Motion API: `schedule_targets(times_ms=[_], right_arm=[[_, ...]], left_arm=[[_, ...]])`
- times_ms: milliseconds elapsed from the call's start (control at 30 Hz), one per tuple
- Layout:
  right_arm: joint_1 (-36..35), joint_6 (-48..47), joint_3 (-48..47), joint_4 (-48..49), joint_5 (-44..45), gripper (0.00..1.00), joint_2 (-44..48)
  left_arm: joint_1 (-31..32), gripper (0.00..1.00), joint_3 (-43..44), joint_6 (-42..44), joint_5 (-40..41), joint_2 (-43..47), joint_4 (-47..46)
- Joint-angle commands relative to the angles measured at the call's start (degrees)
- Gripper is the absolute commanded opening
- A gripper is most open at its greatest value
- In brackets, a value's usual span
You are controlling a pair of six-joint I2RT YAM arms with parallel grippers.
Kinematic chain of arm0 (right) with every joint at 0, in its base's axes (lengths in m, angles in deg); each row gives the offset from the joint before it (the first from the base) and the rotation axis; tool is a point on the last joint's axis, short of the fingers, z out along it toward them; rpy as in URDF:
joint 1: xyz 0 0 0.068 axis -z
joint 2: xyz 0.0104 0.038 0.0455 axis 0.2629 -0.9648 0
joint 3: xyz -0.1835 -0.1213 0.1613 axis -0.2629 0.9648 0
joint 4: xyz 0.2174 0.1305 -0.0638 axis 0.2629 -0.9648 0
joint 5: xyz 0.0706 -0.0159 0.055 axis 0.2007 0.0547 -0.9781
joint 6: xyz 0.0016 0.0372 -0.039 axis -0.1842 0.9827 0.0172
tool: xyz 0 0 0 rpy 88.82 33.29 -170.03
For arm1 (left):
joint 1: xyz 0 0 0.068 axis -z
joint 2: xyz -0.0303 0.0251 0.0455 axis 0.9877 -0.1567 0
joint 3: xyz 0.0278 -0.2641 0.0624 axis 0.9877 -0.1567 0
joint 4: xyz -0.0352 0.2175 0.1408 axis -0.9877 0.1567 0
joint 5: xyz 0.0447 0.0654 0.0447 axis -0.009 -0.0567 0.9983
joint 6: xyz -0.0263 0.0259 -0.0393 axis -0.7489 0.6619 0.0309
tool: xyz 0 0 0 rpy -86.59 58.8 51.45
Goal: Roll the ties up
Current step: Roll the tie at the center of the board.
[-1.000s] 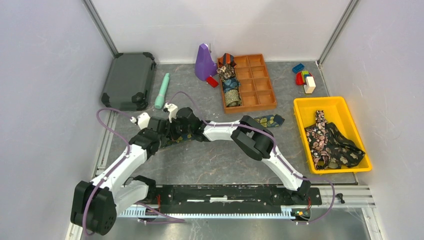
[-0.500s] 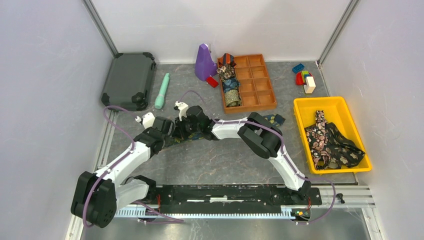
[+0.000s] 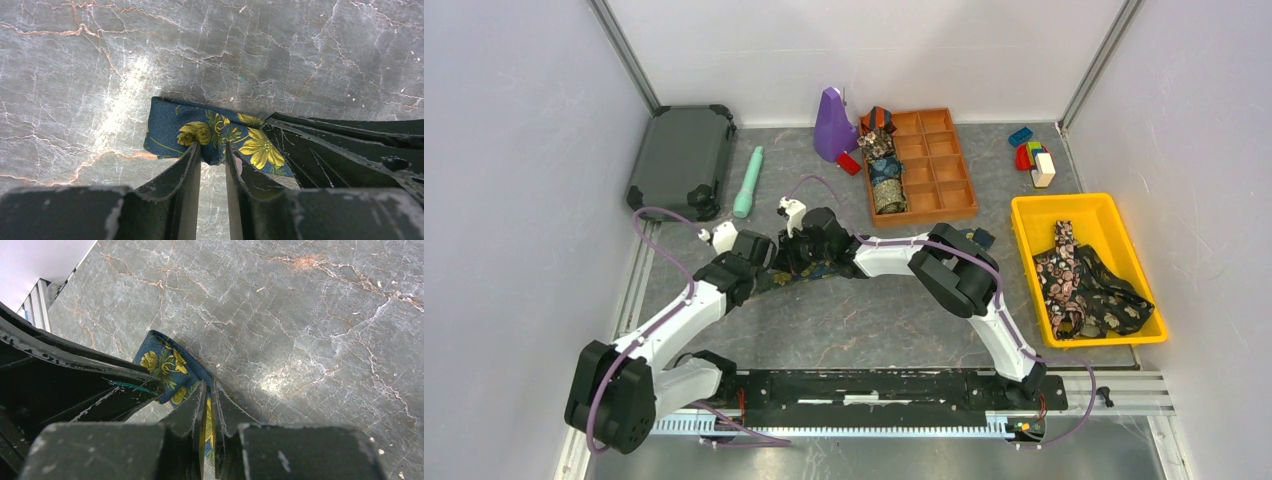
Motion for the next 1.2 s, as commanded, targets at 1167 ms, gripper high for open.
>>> schedule_targets(times_ms=[1167], right_arm=[[-1.9,10.3,-6.9,14.4,-15.5,0.21,-6.4]], left_arm=[[1.1,0.03,-4.6,-1.0,-1.6,5.0,-4.0]])
